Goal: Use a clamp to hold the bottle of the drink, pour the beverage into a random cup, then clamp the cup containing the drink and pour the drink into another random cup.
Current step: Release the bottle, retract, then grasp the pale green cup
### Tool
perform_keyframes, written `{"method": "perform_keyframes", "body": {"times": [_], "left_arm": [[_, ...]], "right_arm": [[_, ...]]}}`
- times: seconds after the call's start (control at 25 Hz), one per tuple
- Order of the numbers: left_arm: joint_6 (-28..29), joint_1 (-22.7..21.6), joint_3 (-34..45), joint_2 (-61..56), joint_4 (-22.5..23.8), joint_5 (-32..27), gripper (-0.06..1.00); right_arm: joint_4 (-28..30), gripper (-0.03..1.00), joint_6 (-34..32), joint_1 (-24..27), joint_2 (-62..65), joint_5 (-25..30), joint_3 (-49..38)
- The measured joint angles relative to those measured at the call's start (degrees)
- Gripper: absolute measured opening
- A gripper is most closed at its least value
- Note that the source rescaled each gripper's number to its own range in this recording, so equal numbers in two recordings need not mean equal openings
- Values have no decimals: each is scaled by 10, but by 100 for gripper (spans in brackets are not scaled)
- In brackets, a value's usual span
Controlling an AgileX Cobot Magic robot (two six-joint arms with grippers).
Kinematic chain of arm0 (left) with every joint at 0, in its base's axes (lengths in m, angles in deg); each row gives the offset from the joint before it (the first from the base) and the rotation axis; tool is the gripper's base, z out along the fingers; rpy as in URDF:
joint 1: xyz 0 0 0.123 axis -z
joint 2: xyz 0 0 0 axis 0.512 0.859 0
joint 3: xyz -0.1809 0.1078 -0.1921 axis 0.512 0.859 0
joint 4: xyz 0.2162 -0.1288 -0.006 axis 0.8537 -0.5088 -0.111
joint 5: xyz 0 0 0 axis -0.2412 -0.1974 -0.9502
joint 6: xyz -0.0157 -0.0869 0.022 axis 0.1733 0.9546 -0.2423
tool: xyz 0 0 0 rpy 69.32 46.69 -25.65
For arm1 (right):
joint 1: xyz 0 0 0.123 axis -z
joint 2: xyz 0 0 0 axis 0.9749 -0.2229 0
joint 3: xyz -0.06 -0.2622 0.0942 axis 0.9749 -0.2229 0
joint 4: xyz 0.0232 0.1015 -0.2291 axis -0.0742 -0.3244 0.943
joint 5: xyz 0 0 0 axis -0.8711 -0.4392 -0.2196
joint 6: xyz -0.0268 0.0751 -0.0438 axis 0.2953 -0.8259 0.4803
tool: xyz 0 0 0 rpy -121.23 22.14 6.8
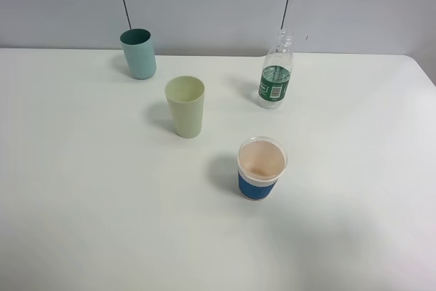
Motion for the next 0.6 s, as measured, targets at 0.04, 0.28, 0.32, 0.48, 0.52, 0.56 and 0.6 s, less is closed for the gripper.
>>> {"method": "perform_keyframes", "body": {"times": [0.04,0.28,0.32,0.48,0.52,0.56,0.6], "left_arm": [[0,0,0,0,0,0,100],[0,0,0,0,0,0,100],[0,0,0,0,0,0,100],[0,0,0,0,0,0,100],[0,0,0,0,0,0,100],[0,0,0,0,0,0,100],[0,0,0,0,0,0,100]], "right_arm": [[0,100,0,0,0,0,0],[0,100,0,0,0,0,0],[0,100,0,0,0,0,0],[0,100,0,0,0,0,0],[0,100,0,0,0,0,0],[0,100,0,0,0,0,0],[0,100,0,-3,0,0,0]]}}
